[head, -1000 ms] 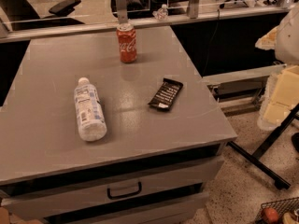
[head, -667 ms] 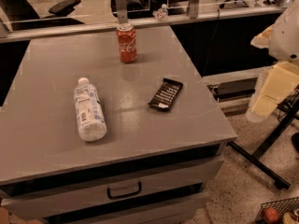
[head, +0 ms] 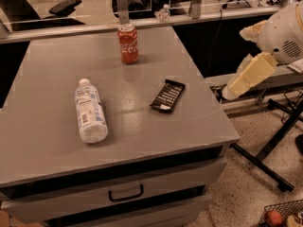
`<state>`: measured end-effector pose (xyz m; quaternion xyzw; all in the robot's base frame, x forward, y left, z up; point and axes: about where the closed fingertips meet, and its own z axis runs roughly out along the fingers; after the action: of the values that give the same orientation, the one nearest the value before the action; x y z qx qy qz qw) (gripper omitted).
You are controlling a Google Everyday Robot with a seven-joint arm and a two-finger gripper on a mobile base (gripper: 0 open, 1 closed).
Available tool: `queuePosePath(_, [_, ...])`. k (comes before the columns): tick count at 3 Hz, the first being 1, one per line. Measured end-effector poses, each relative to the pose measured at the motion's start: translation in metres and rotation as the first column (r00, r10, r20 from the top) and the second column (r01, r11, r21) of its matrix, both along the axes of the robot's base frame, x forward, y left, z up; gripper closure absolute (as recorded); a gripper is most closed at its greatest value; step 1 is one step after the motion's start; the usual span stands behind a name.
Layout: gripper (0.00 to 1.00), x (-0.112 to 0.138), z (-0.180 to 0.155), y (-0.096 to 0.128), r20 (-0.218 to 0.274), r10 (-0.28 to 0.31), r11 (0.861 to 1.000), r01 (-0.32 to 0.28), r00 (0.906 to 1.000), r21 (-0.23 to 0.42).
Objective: Move coke can near blue plastic bottle
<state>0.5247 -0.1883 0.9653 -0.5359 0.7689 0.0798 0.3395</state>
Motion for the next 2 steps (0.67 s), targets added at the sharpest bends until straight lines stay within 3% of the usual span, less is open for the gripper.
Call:
queuePosePath(1, [0.0, 0.03, -0.007, 0.014, 0.101, -0.004, 0.98, -0.016, 0.9949, 0.201])
queuePosePath(2, [0.0, 0.044, 0.009, 0.021, 0.163, -0.035, 0.964, -0.01, 0.9859, 0.267])
